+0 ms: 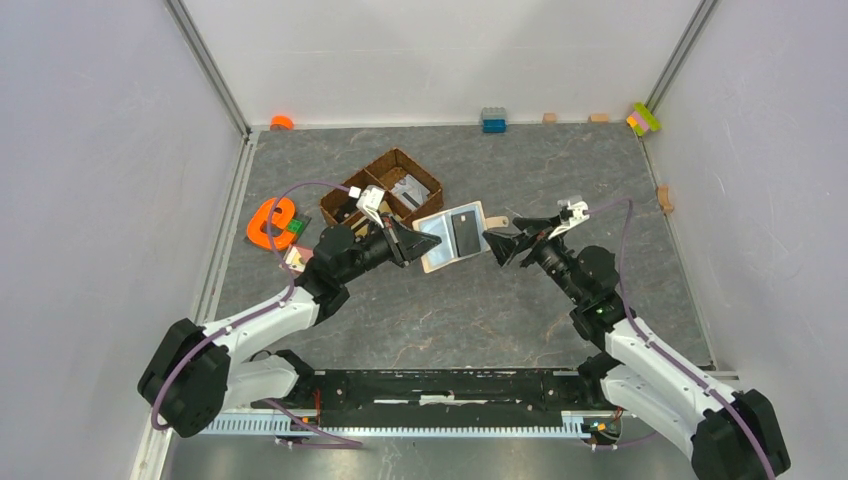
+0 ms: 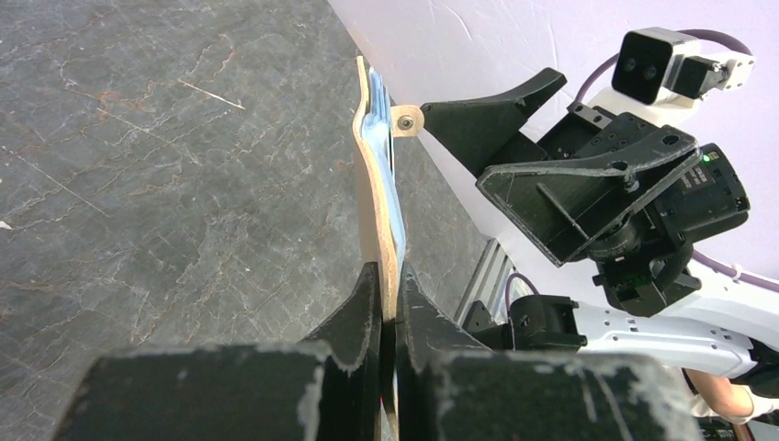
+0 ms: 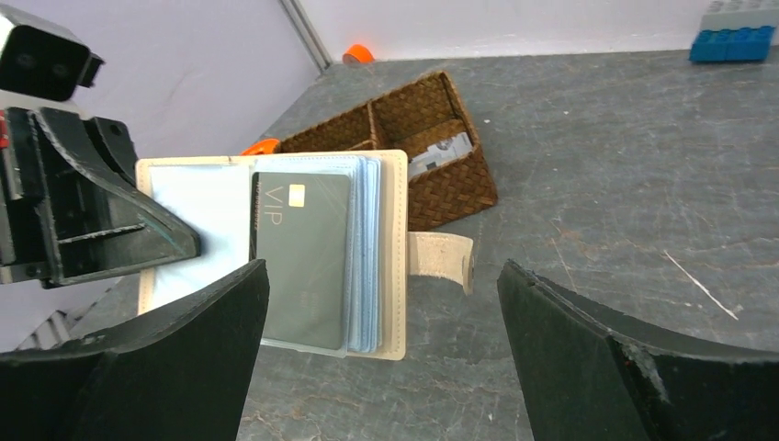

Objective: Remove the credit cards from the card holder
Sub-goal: Remove the credit card from the card holder.

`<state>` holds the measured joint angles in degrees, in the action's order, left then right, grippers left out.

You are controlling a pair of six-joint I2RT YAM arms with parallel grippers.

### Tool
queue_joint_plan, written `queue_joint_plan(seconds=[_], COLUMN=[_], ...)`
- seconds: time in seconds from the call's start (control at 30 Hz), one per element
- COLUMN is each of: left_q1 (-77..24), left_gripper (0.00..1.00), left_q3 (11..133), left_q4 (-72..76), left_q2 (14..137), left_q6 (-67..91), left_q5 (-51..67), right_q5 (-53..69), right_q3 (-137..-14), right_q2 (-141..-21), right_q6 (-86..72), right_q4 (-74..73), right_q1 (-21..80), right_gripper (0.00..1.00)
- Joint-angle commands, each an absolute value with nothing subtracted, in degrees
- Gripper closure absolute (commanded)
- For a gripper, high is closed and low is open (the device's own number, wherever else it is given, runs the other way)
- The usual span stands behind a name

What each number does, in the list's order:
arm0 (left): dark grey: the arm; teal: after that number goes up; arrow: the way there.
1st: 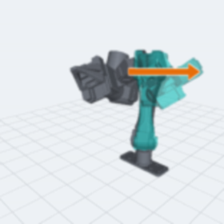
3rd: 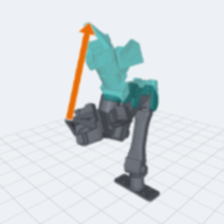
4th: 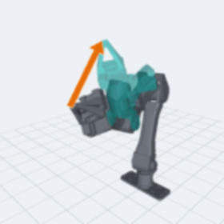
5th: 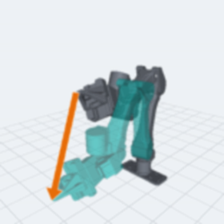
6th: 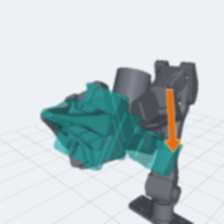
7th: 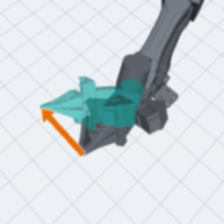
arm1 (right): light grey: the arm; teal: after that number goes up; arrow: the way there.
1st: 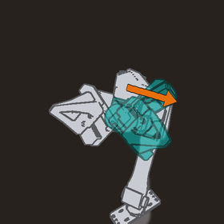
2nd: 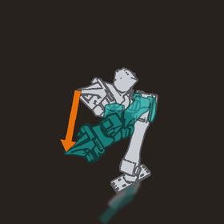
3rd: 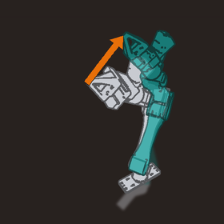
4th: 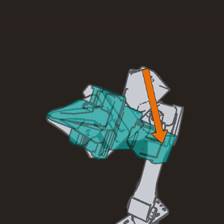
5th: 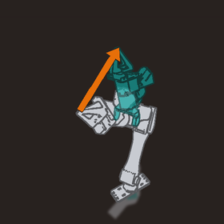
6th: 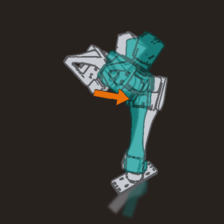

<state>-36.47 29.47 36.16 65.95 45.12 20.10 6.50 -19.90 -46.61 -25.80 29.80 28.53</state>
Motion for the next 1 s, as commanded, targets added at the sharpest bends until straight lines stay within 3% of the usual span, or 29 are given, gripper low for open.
queue_joint_plan(seconds=[0.0, 0.5, 0.77, 0.97], left_q1=[-36.65, -36.65, -36.66, -36.67], left_gripper=[0.98, 0.98, 0.98, 0.98], left_q3=[30.60, 31.45, 32.94, 32.95], left_q4=[41.82, 49.89, 44.27, 42.69], left_q2=[65.27, 69.19, 69.44, 69.70], left_q6=[44.86, 50.60, 49.21, 48.65], left_q5=[21.88, 28.47, 26.76, 25.56], right_q5=[17.98, 33.44, 34.51, 33.93], right_q3=[-18.83, -14.47, -13.33, -12.81], right_q2=[-48.97, -58.20, -58.43, -59.46], right_q6=[-31.39, -46.13, -47.81, -48.03], right_q4=[39.75, 64.66, 67.62, 67.72], right_q1=[24.78, 20.66, 20.66, 20.64], right_gripper=[0.02, 0.03, 0.40, 0.54])
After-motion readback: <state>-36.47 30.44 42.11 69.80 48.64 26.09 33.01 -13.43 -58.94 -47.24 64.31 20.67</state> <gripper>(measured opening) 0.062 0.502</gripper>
